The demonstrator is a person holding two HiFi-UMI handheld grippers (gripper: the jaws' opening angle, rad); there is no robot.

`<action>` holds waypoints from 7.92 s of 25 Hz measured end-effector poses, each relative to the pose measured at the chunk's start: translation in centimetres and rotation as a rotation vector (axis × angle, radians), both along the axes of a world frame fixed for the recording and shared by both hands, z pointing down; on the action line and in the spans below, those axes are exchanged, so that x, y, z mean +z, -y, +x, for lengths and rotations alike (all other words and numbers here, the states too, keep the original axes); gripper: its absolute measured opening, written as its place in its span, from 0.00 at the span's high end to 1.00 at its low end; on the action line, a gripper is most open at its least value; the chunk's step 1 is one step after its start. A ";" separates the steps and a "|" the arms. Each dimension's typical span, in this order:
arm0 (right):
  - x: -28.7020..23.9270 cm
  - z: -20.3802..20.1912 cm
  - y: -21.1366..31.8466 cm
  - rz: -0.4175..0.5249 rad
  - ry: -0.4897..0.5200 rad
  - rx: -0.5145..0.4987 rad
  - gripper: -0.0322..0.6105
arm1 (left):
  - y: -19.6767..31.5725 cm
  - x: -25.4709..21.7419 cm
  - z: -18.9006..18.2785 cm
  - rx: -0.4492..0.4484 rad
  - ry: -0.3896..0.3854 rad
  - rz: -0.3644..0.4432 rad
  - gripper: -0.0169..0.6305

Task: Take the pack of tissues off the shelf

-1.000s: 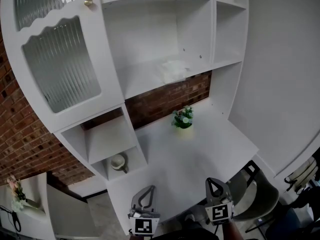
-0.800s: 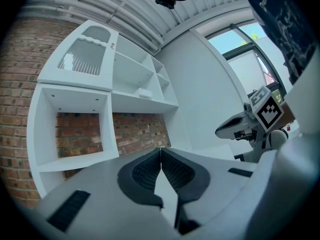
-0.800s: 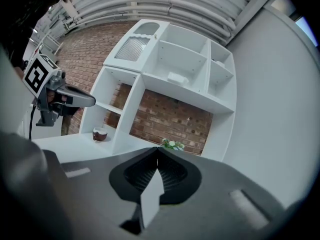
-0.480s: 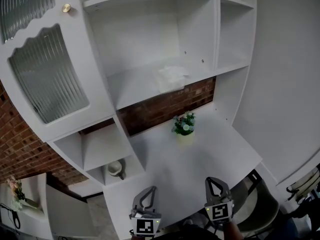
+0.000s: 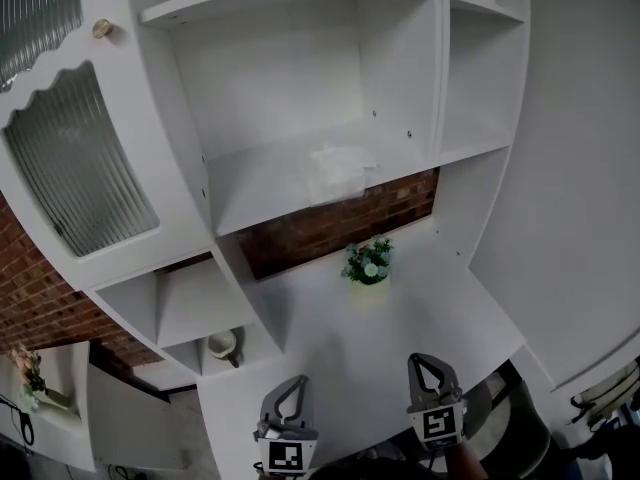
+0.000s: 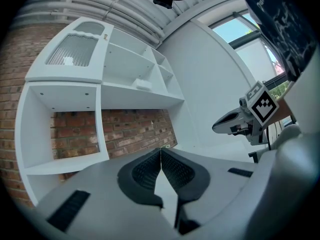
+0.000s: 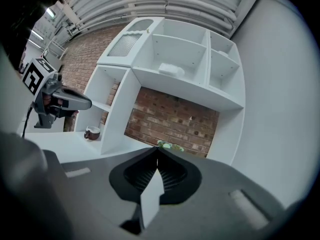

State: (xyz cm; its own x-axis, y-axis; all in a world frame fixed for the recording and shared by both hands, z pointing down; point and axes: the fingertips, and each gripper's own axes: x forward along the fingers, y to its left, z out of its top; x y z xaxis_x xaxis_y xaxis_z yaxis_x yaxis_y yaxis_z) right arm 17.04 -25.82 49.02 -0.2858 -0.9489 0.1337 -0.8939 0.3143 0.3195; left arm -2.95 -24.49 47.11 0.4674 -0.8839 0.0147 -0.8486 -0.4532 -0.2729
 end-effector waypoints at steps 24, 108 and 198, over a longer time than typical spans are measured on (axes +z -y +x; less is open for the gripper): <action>-5.4 -3.8 4.0 -0.013 0.168 -0.066 0.73 | 2.2 -1.4 -2.3 0.007 -0.016 0.015 0.96; -29.4 -11.3 19.1 0.220 0.406 -0.127 0.43 | 2.8 0.6 -9.5 -0.163 0.015 -0.029 0.96; 6.6 -9.5 1.2 -0.236 0.300 -0.173 0.43 | -2.8 5.7 -2.3 -0.052 -0.019 -0.140 0.96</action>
State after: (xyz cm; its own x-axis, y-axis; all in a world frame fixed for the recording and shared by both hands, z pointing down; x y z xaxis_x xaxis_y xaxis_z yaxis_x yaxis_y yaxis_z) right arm 7.55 -26.98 55.61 -0.4977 -0.8368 0.2283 -0.8640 0.5014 -0.0460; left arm -5.25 -21.66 52.77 0.4223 -0.8970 0.1309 -0.8764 -0.4409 -0.1938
